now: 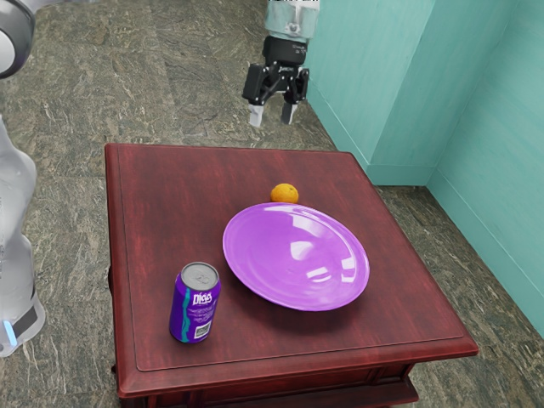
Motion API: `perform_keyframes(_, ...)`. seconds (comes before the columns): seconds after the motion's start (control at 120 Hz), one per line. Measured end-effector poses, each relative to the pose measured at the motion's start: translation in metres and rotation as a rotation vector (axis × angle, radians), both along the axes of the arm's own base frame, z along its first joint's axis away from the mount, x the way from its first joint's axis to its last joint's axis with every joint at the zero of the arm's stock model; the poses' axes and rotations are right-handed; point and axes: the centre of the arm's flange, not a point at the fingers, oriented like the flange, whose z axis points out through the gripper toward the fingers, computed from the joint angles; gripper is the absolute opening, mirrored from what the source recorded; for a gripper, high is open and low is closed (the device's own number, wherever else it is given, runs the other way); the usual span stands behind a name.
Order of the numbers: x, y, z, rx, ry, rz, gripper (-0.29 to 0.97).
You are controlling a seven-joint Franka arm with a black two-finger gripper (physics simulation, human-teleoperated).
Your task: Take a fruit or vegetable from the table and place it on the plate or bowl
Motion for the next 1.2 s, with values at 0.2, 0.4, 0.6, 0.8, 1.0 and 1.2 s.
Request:
perform_keyframes(0.2, 0.011, 0.007, -0.04, 0.031, 0.002, 0.11, 0.68)
perform_keyframes(0.4, 0.028, 0.043, -0.066, 0.061, -0.056, -0.05, 0.68)
perform_keyframes(0.6, 0.031, 0.006, -0.058, 0.074, -0.181, -0.482, 0.68)
perform_keyframes(0.8, 0.032, 0.005, -0.061, 0.07, -0.244, -0.738, 0.68)
perform_keyframes(1.0, 0.04, -0.001, -0.074, 0.057, -0.262, -0.935, 0.68)
perform_keyframes(1.2, 0.05, 0.031, -0.098, 0.035, -0.25, -0.998, 0.68)
